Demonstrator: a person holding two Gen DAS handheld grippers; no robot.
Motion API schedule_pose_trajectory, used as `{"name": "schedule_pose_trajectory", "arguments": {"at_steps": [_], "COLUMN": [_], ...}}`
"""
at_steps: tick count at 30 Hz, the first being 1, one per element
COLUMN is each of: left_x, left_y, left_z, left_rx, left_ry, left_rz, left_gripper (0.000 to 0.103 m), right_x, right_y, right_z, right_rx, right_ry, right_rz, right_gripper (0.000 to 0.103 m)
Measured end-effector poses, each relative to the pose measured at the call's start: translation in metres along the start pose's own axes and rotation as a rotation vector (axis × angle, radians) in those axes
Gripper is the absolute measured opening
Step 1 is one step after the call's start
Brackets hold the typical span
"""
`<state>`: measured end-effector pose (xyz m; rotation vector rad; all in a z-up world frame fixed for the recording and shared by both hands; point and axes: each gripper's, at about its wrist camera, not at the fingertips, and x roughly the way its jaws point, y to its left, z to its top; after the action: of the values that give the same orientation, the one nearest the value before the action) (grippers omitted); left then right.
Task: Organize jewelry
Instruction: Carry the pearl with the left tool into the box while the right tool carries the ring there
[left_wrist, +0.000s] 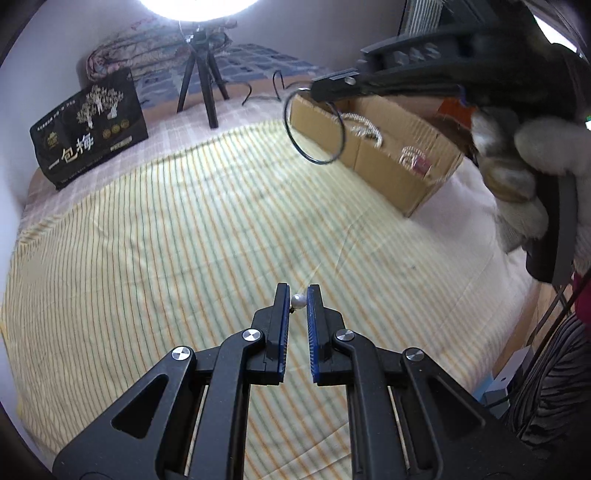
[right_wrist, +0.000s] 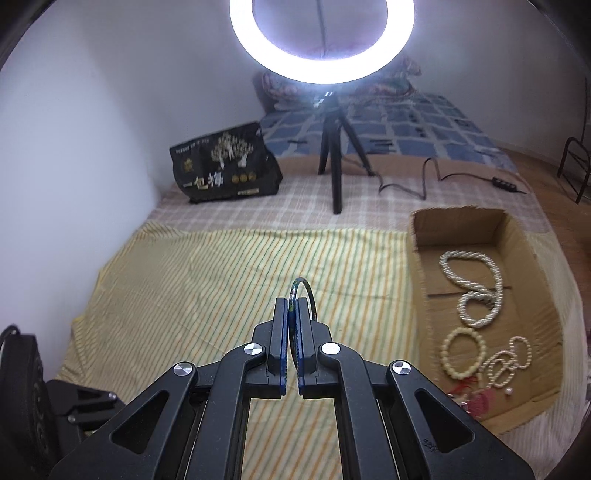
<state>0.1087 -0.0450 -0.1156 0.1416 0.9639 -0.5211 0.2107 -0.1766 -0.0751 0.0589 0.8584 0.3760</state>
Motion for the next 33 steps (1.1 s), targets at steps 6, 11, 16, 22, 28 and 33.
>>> {"name": "schedule_pose_trajectory", "arguments": {"at_steps": [6, 11, 16, 22, 28, 33], "left_x": [-0.009, -0.012, -0.009, 0.002, 0.017, 0.029], "left_y": [-0.011, -0.024, -0.037, -0.048, -0.055, -0.063], "left_z": [0.023, 0.045, 0.069, 0.098, 0.124, 0.14], "left_rx": [-0.009, -0.021, -0.033, -0.051, -0.07, -0.066], "left_ry": [-0.055, -0.092, -0.128, -0.163, -0.196, -0.223], "left_rz": [-0.024, -0.053, -0.076, -0.092, -0.089, -0.069], "left_gripper": [0.007, 0.007, 0.007, 0.007, 0.007, 0.007], "right_x": [-0.036, -0.064, -0.085, -0.093, -0.095, -0.094], "right_y": [-0.026, -0.056, -0.089, -0.119, -0.138, -0.153], "right_z": [0.002, 0.002, 0.0, -0.005, -0.01, -0.013], "right_rx": [0.045, 0.097, 0.155, 0.205, 0.226, 0.245], "right_ry": [-0.064, -0.12, -0.156, -0.165, -0.165, -0.155], "right_rz": [-0.007, -0.032, -0.062, -0.096, -0.12, -0.134], "right_gripper": [0.002, 0.002, 0.002, 0.002, 0.002, 0.002]}}
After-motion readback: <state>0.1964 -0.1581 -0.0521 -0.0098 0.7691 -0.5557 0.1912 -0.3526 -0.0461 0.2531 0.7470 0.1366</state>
